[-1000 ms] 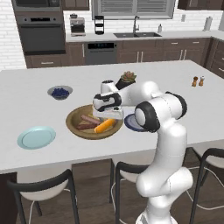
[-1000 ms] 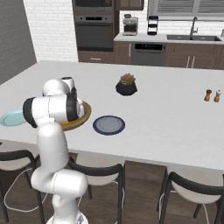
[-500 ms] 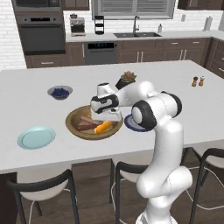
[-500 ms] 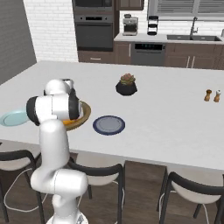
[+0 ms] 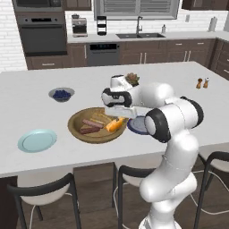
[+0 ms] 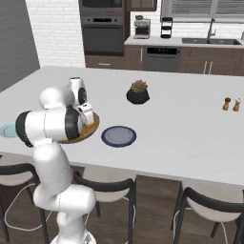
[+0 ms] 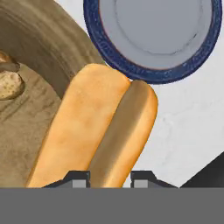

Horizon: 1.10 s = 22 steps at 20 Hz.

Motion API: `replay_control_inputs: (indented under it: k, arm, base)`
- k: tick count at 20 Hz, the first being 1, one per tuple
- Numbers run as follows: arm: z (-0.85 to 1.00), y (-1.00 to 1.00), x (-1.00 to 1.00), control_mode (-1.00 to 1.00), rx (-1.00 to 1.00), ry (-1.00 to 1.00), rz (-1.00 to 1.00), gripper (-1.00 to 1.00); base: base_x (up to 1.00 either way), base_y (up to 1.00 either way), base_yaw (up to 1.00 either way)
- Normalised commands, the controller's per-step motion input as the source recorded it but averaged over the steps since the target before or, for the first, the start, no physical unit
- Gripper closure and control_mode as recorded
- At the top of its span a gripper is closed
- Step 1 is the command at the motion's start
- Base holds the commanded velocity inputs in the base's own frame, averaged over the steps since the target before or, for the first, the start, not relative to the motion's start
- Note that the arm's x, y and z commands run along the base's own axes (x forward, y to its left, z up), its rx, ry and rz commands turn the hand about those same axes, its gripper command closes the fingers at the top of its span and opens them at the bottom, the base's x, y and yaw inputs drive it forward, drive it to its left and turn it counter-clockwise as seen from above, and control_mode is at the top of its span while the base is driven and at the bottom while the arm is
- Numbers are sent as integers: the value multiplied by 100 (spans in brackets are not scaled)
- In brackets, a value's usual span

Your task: Place one bun and one sausage from the bowl on each plate.

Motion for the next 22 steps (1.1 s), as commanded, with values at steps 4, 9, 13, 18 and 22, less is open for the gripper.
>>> replay_control_inputs:
  k: [4, 9, 13, 18, 22]
  arm:
    - [100, -100, -15, -100, 7, -8, -41, 100]
    - [52, -100, 1, -100, 17, 31, -52, 100]
    - [-43, -76, 20, -100, 3, 30, -34, 100]
    - [-75, -7, 77, -100, -11, 0, -9, 100]
    - [-44, 3, 49, -100, -4, -7, -6, -100]
  base:
    - [0, 0, 0]
    - [0, 0, 0]
    - [0, 0, 0]
    - [0, 0, 0]
    - [0, 0, 0]
